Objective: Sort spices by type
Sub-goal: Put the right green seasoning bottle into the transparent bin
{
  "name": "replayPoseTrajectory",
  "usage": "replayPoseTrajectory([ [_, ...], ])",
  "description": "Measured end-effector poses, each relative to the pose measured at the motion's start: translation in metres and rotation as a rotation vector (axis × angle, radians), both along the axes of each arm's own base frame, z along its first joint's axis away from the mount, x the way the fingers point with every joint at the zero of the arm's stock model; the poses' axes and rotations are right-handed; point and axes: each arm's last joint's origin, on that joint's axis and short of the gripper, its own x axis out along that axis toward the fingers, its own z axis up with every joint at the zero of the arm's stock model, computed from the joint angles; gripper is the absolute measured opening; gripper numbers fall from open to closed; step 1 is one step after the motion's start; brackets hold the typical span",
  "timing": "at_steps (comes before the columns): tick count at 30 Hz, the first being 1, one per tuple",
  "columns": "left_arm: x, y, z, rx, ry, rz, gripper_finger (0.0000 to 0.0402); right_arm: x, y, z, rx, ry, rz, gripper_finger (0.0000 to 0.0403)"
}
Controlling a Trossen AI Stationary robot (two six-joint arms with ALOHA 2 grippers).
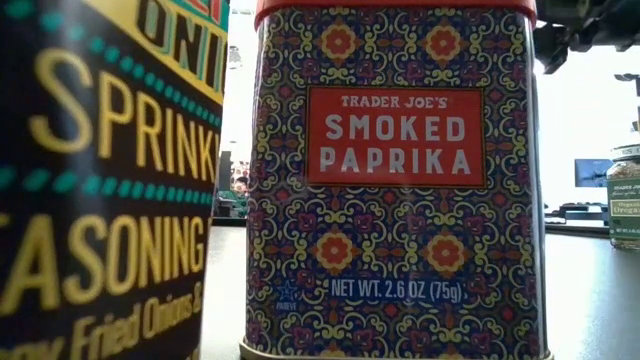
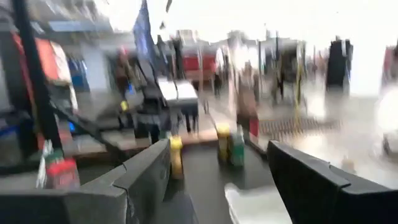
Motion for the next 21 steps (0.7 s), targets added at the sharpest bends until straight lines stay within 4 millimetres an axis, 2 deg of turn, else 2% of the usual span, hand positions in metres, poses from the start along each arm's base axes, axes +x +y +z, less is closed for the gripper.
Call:
replayPoseTrajectory([
  [5,0.000,0.000,0.000,0.000,0.000,0.000,0.0277,0.004,-0.004,0.032,0.091,0.189,-0.043,0.0297],
  [12,0.000,0.000,0.000,0.000,0.000,0.000,0.0277,0.017,-0.014,0.078,0.363,0.380,-0.245,0.0297],
  [17,0.000,0.000,0.000,0.000,0.000,0.000,0.0277,0.026,-0.022,0.095,0.561,0.573,-0.385,0.0297],
  [21,0.000,0.000,0.000,0.000,0.000,0.000,0.0277,0.029,-0.028,0.099,0.663,0.677,-0.488,0.0297],
])
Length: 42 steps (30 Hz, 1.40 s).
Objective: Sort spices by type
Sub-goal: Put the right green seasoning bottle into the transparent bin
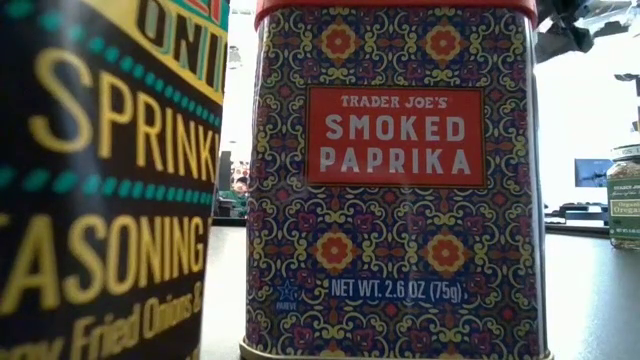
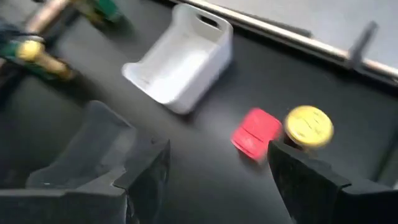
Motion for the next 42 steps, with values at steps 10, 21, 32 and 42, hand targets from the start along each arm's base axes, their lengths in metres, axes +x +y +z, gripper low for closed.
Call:
replayPoseTrajectory([
  [10,0.000,0.000,0.000,0.000,0.000,0.000,0.0277,0.003,-0.003,-0.004,0.031,0.062,-0.019,0.0297],
  [21,0.000,0.000,0.000,0.000,0.000,0.000,0.0277,-0.006,0.000,-0.016,0.144,0.212,-0.097,0.0330],
  [32,0.000,0.000,0.000,0.000,0.000,0.001,0.0277,0.005,0.000,-0.023,0.194,0.281,-0.131,0.0394],
  [42,0.000,0.000,0.000,0.000,0.000,0.000,0.0277,0.013,0.021,-0.055,0.351,0.376,-0.140,0.0386],
])
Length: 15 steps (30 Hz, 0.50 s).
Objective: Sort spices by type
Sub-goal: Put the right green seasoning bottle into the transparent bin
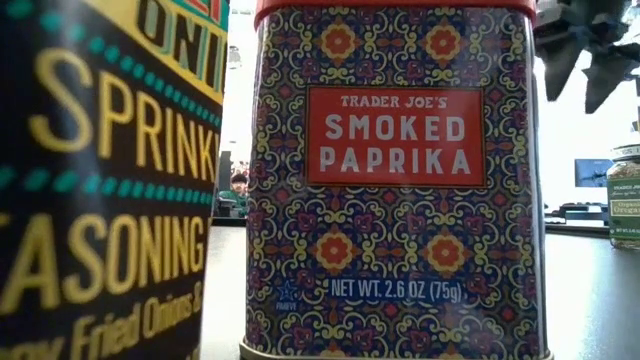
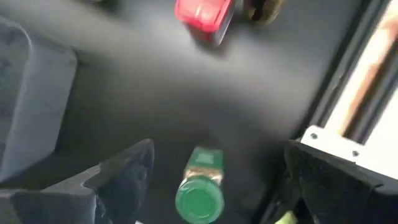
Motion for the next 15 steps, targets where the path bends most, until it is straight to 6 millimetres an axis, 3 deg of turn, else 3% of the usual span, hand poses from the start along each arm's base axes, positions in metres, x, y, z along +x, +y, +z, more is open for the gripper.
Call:
replayPoseTrajectory([
  [7,0.000,0.000,0.000,0.000,0.000,0.000,0.0277,0.011,0.030,-0.024,0.046,-0.023,0.033,0.0386],
  [15,0.000,0.000,0.000,0.000,0.000,0.001,0.0277,0.022,0.045,-0.050,0.058,0.125,0.047,0.0386],
])
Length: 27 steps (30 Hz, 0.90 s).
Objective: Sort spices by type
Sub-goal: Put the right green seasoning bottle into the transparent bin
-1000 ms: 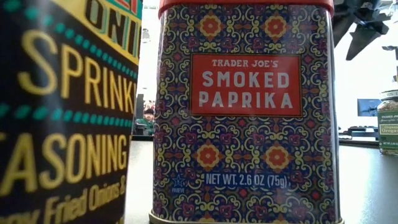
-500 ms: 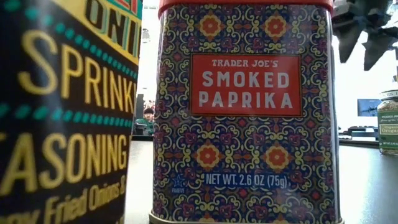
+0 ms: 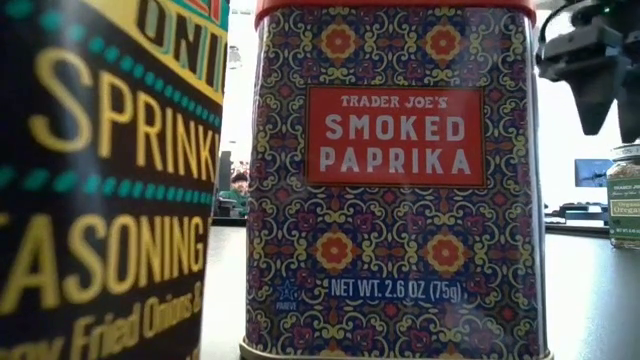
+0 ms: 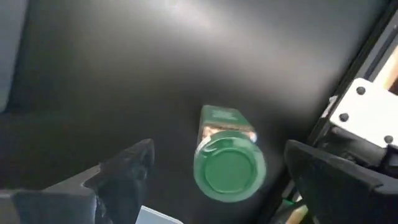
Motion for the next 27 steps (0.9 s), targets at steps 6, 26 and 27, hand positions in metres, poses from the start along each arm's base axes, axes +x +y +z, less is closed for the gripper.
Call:
replayPoseTrajectory([
  [6,0.000,0.000,0.000,0.000,0.000,0.000,0.0277,0.002,0.001,-0.016,0.017,0.086,-0.003,0.0386],
  [26,0.000,0.000,0.000,0.000,0.000,0.000,0.0277,-0.001,0.000,-0.051,0.083,0.064,0.020,0.0361],
  [27,0.000,0.000,0.000,0.000,0.000,0.000,0.0277,-0.001,0.000,-0.051,0.083,0.064,0.020,0.0356],
])
